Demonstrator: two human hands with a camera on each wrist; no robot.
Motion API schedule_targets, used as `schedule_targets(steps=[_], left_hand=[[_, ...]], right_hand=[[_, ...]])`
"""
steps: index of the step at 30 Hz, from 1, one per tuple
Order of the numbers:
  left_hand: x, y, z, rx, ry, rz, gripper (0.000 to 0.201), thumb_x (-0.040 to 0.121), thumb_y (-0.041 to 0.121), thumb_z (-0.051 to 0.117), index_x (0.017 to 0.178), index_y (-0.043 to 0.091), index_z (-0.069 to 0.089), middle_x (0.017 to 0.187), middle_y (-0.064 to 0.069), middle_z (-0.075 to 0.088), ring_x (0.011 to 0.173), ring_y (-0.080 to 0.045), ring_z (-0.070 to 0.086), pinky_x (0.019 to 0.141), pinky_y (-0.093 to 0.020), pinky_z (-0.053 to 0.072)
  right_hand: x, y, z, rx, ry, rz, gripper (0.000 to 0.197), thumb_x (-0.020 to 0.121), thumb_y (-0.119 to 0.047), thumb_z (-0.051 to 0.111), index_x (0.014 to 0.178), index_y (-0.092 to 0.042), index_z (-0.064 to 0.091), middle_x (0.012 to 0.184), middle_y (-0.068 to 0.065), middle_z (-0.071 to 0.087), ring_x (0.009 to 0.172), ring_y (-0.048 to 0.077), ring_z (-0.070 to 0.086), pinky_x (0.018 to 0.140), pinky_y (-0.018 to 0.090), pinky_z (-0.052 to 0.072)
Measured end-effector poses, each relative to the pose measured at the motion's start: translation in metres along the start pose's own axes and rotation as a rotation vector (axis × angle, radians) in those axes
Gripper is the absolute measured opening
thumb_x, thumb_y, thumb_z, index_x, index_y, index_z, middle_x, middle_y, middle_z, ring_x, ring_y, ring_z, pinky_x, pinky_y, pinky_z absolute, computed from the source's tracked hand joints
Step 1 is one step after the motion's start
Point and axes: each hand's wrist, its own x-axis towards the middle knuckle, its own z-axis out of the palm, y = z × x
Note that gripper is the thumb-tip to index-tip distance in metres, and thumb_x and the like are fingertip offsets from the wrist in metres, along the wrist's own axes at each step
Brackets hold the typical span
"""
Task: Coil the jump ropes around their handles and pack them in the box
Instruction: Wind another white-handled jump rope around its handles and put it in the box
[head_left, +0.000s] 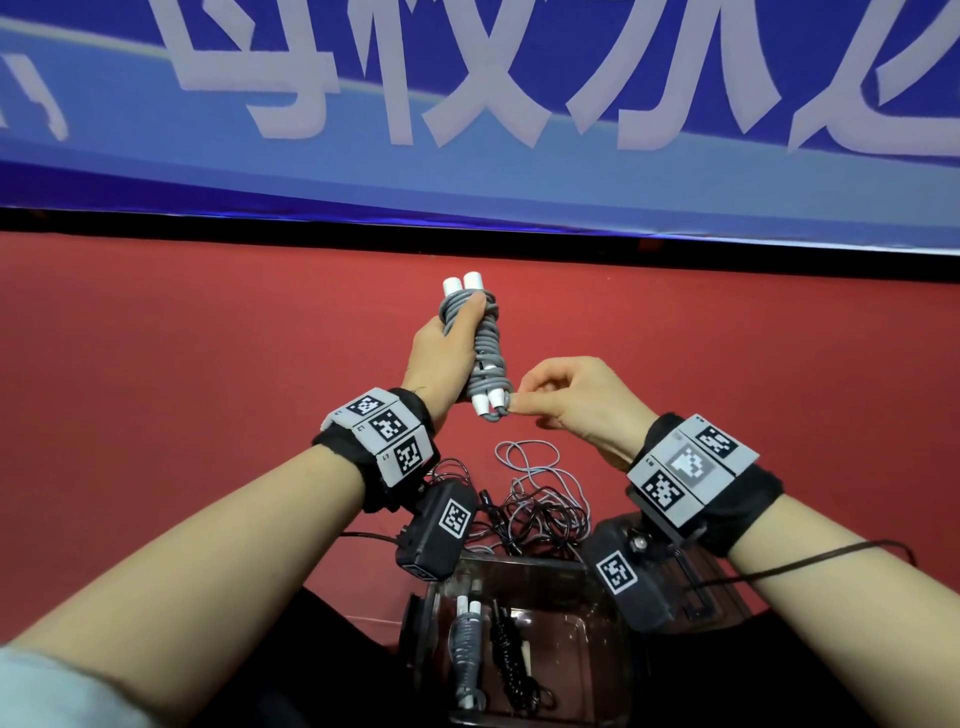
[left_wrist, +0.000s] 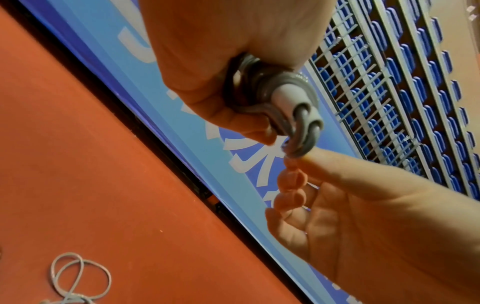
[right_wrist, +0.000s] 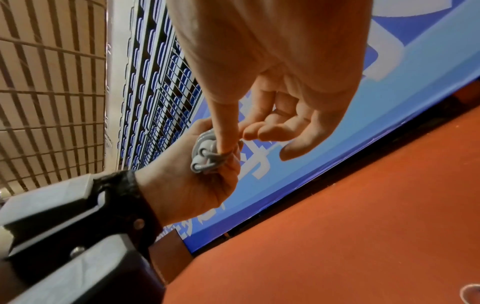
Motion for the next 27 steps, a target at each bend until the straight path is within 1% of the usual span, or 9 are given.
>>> schedule_targets(steps=[4,7,9,11,14,17,22,25,27], left_hand=[[0.002,-0.004,0.001,0.018,0.073,-0.069,0.038,0.089,0.049,0.059,0.088,0.011,0.063,0.067,0.001,0.060,0.056,-0.017,0.058,0.064,-0.033,0.052],[0.008,-0.013,0.001,0.103,0.234,-0.088,0.074,0.062,0.074,0.056,0.097,0.010,0.067,0.086,-0.007,0.071,0.077,-0.028,0.069,0.079,-0.043,0.058],[0.013,-0.019,-0.001,0.091,0.326,-0.092,0.089,0.054,0.079,0.054,0.105,0.008,0.067,0.097,-0.014,0.072,0.088,-0.034,0.070,0.085,-0.051,0.057],[0.014,-0.018,-0.002,0.078,0.382,-0.074,0.093,0.054,0.079,0.053,0.108,0.005,0.064,0.101,-0.018,0.070,0.090,-0.037,0.069,0.084,-0.054,0.056],[0.003,-0.002,0.003,0.097,0.400,-0.033,0.076,0.071,0.072,0.057,0.110,0.007,0.060,0.098,-0.013,0.069,0.088,-0.032,0.068,0.083,-0.046,0.056],[0.003,-0.004,0.007,0.176,0.412,-0.007,0.055,0.090,0.058,0.055,0.114,0.009,0.056,0.098,-0.006,0.064,0.086,-0.026,0.063,0.076,-0.034,0.049],[0.007,-0.012,0.003,0.193,0.369,-0.001,0.052,0.090,0.058,0.054,0.113,0.011,0.057,0.101,-0.006,0.066,0.089,-0.026,0.065,0.086,-0.042,0.054],[0.009,-0.012,-0.001,0.230,0.354,0.031,0.050,0.089,0.057,0.056,0.111,0.012,0.057,0.100,-0.006,0.066,0.092,-0.027,0.066,0.089,-0.044,0.053],[0.012,-0.009,-0.005,0.258,0.373,0.054,0.046,0.091,0.052,0.057,0.112,0.011,0.055,0.101,-0.006,0.065,0.095,-0.028,0.064,0.089,-0.042,0.051]], right_hand=[[0.002,0.004,0.002,-0.086,0.081,-0.106,0.014,0.070,-0.009,0.084,0.065,-0.015,0.072,0.057,0.002,0.053,0.054,0.013,0.045,0.058,0.027,0.041],[0.001,0.007,0.004,-0.296,0.158,-0.225,0.011,0.073,-0.019,0.081,0.066,-0.023,0.074,0.057,-0.006,0.062,0.054,0.006,0.052,0.059,0.019,0.046],[0.002,0.007,0.003,-0.285,0.112,-0.231,0.010,0.079,-0.021,0.076,0.070,-0.026,0.075,0.064,-0.004,0.070,0.062,0.010,0.063,0.068,0.028,0.055],[0.004,0.004,0.005,-0.157,0.056,-0.165,0.007,0.084,-0.021,0.073,0.079,-0.022,0.078,0.068,-0.003,0.072,0.067,0.014,0.066,0.075,0.032,0.057],[0.006,0.004,0.009,0.078,0.003,-0.039,0.017,0.083,-0.019,0.075,0.090,-0.004,0.077,0.075,0.002,0.070,0.069,0.010,0.061,0.075,0.028,0.056],[0.009,0.005,0.011,0.142,-0.037,0.044,0.027,0.081,-0.019,0.077,0.096,0.004,0.074,0.084,0.009,0.069,0.071,0.012,0.058,0.073,0.027,0.054],[0.011,0.008,0.016,0.111,-0.059,0.082,0.024,0.086,-0.023,0.072,0.099,-0.003,0.073,0.088,0.002,0.068,0.075,0.009,0.055,0.066,0.022,0.047],[0.010,0.007,0.016,0.054,-0.077,0.045,0.015,0.091,-0.023,0.066,0.094,-0.010,0.072,0.092,0.000,0.067,0.083,0.009,0.056,0.068,0.022,0.045],[0.010,0.004,0.013,0.042,-0.074,0.020,0.016,0.093,-0.023,0.063,0.097,-0.010,0.072,0.100,0.002,0.069,0.092,0.010,0.058,0.072,0.023,0.045]])
